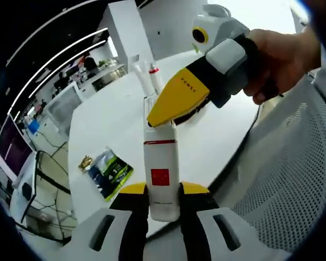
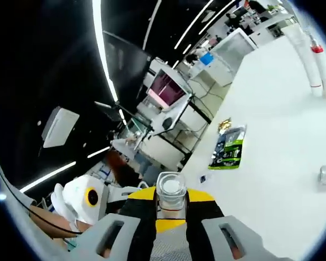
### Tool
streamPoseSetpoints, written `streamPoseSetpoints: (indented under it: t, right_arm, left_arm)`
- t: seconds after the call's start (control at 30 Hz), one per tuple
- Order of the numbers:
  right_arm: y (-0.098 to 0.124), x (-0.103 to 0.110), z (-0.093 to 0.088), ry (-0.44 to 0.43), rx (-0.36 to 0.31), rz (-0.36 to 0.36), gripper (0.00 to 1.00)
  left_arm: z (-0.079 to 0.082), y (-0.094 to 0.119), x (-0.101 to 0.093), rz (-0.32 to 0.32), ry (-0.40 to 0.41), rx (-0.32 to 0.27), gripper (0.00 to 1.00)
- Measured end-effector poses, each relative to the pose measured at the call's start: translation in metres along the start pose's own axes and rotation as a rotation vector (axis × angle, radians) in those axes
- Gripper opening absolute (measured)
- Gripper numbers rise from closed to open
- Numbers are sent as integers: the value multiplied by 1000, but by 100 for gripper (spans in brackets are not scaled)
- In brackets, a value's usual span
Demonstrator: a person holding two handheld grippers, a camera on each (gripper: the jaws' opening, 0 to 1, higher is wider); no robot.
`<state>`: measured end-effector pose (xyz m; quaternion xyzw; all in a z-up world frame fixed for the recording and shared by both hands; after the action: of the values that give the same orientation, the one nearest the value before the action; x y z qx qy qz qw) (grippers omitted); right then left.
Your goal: Arrange the skincare products in the storage area until every visible bottle or jar stands upright without overlapping.
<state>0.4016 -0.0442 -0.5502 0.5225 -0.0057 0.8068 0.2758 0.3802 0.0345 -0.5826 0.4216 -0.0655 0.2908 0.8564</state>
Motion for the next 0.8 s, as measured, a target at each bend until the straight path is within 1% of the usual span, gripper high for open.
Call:
streamPoseSetpoints:
  t: [0.1, 0.13, 0.17, 0.2, 0.23, 0.27, 0.3, 0.33, 0.37, 0.4, 0.43, 0.47, 0.5, 0.53, 0.57, 0.6, 0.67, 0.73, 0.77, 0.8]
  right_arm:
    - [-1, 1, 3, -10, -26, -1, 12]
    - [-1, 3, 3, 15, -27, -2, 12]
    - [-1, 4, 3, 87, -6, 1, 12]
    - [0, 6, 3, 105, 5, 6, 11]
    - [0, 7, 2, 129, 20, 14, 11]
    - [2, 5, 1, 177, 51, 12, 11]
    - [2, 5, 1, 216, 72, 19, 11]
    - [4, 7, 1, 258, 84, 36, 11]
    - [5, 9, 2, 302, 100, 48, 11]
    - [6, 10, 1, 339, 122, 60, 11]
    - [9, 11, 2, 393, 159, 73, 11]
    - [10, 12, 2, 428, 182, 83, 11]
    - [11, 14, 0, 485, 234, 112, 11]
    - [11, 16, 0, 510, 249, 125, 11]
    - [12, 18, -1, 556, 266, 150, 11]
    - [13, 20, -3, 600, 301, 183, 11]
    - [17, 26, -5, 642, 343, 233, 11]
    - [20, 31, -6, 703, 386, 280, 11]
    - [21, 34, -8, 753, 405, 306, 11]
    - [21, 36, -9, 776, 421, 325, 11]
  left_arm:
    - [1, 1, 1, 5, 9, -12, 19]
    - [1, 1, 1, 3, 14, -15, 19]
    - [1, 1, 1, 2, 15, -16, 19]
    - [1, 1, 1, 1, 14, -18, 19]
    - [2, 0, -1, -16, 18, -28, 19]
    - [2, -1, -2, -35, 25, -33, 19]
    - [2, -3, -6, -67, 30, -28, 20]
    - [3, -3, -7, -74, 30, -30, 20]
    - [6, -2, -9, -86, 6, -56, 20]
    - [7, -2, -10, -92, -13, -62, 21]
    - [9, -2, -14, -116, -21, -78, 21]
    - [10, -3, -16, -132, -21, -84, 21]
    - [10, -3, -19, -155, -24, -86, 22]
    - [11, -3, -21, -168, -19, -95, 22]
    - [11, -3, -21, -173, -24, -96, 23]
    - [11, -3, -22, -183, -25, -99, 24]
    - [15, -1, -27, -208, -24, -129, 24]
    - [17, 1, -29, -218, -33, -145, 25]
    - [19, 1, -30, -224, -38, -151, 26]
    - [20, 2, -31, -227, -41, -153, 26]
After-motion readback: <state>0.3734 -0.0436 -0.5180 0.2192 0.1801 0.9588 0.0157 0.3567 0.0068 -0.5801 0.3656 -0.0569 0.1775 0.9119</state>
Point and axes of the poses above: the point that each gripper's makers call its tool centre point, and the gripper's own axes: y roughly backward along the fingers, x roughly to its left, z roughly out of its top, the point moved 4 cm from there along y, roughly backward along the fingers, and after that the axes turned 10 degrees about -y, right-handed, at the moved point
